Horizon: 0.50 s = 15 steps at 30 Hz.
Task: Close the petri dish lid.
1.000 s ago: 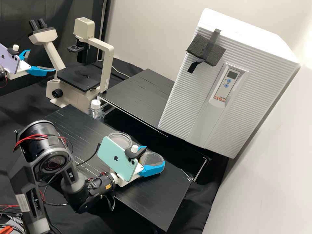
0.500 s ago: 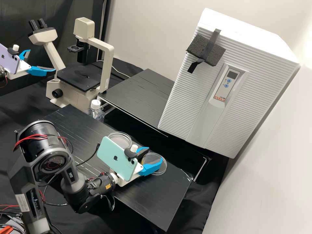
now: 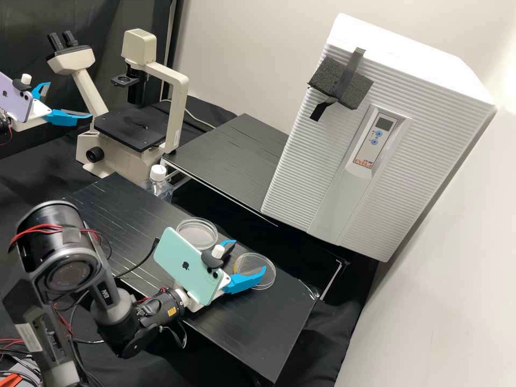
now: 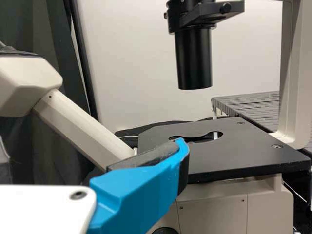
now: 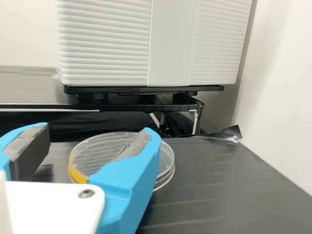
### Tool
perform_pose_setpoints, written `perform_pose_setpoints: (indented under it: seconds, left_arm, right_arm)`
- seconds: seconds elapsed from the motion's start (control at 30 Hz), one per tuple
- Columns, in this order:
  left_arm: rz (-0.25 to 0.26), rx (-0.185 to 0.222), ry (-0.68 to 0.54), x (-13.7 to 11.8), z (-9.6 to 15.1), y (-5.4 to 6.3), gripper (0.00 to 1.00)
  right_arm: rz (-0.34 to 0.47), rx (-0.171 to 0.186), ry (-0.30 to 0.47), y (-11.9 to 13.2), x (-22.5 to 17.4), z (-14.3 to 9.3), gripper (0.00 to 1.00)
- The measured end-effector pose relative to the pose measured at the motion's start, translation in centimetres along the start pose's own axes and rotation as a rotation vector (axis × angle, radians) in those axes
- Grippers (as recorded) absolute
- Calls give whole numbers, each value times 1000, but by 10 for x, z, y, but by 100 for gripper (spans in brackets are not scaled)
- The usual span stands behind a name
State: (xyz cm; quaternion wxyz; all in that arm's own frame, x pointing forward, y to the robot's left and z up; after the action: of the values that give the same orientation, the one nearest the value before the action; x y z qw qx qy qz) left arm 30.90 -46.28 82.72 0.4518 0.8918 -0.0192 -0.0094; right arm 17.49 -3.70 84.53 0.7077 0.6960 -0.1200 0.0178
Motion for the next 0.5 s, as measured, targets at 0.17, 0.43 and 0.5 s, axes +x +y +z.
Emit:
perform_pose_setpoints:
  seconds: [0.17, 0.43, 0.5]
  left_arm:
    - [0, 0, 0, 0, 0, 0, 100]
    - [0, 0, 0, 0, 0, 0, 100]
    - [0, 0, 0, 0, 0, 0, 100]
  right_arm:
    - [-15, 29, 26, 3, -5, -5, 100]
    - [-9, 31, 16, 5, -6, -3, 100]
    - [-2, 32, 3, 7, -6, -1, 100]
